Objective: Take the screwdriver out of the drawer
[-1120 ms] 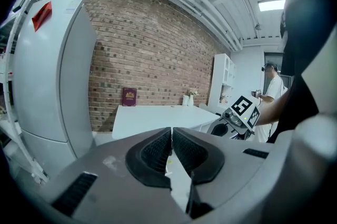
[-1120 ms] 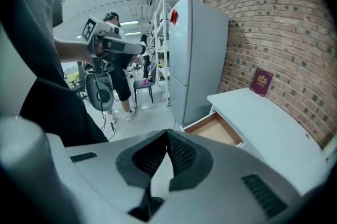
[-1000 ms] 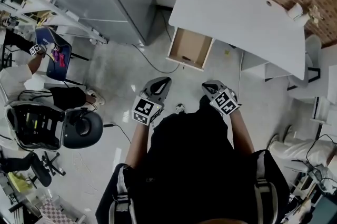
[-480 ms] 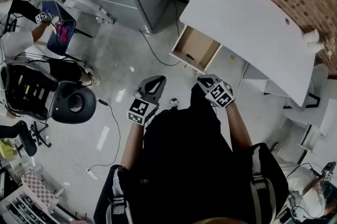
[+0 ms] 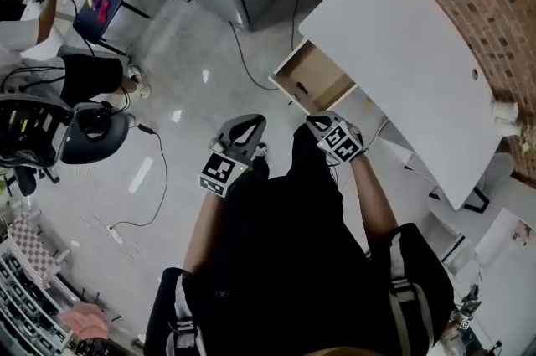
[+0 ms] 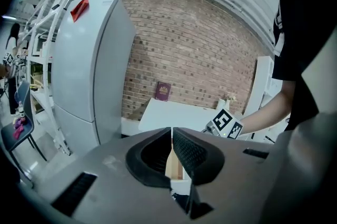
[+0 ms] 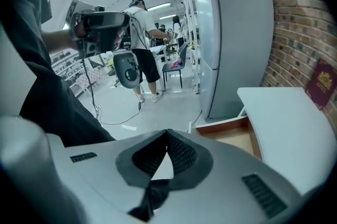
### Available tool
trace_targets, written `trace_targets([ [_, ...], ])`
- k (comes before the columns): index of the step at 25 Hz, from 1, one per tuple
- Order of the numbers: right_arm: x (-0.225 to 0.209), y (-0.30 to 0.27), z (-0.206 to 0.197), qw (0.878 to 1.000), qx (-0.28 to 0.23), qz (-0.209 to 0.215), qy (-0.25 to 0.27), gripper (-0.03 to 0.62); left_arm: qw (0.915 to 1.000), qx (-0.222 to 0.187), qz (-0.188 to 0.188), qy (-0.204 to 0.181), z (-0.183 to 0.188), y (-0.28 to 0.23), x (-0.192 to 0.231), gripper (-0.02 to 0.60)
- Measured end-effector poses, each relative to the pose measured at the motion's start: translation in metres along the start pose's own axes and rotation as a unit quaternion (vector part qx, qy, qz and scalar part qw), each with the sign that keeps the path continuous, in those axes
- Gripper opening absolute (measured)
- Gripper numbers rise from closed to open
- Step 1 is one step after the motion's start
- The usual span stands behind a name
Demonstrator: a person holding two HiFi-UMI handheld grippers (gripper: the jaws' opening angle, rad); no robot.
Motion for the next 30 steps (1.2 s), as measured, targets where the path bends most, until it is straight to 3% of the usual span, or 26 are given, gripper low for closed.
trace_targets([
  [3, -0.017, -0.017, -0.010, 1.000, 0.009, 0.019, -0.010, 0.057, 0.9999, 0.013, 0.003, 0.010, -0.004, -0.017, 0.000, 0.021],
  [7, -0.038, -0.040, -0.026, 0.991, -0.013, 0.067, -0.112, 0.057, 0.9992, 0.036, 0.000, 0.016, -0.014, -0.038, -0.003, 0.021],
  [9, -0.050, -0.055, -0.031, 0.989, -0.016, 0.070, -0.128, 0.057, 0.9992, 0.035, 0.009, 0.015, -0.016, -0.047, 0.001, 0.021],
  [15, -0.090, -0.106, -0.047, 0.990, -0.003, 0.049, -0.129, 0.057, 0.9967, 0.006, 0.073, 0.034, -0.025, -0.059, 0.014, 0.021],
  [19, -0.116, -0.141, -0.065, 0.987, 0.009, 0.044, -0.154, 0.057, 0.9957, 0.026, 0.073, 0.050, -0.049, -0.071, 0.013, 0.021],
  [30, -0.148, -0.219, -0.102, 0.992, 0.079, 0.018, -0.100, 0.064, 0.9898, 0.044, 0.081, 0.109, -0.104, -0.100, 0.020, 0.021],
])
Point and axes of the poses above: the fingertips, and each gripper's own axes: y backward along the fingers, x to its left, z out of its top, the point moved 6 cm from there along y, backward along the fingers, and after that the axes turned 8 degrees about x, right-handed, at the moved point
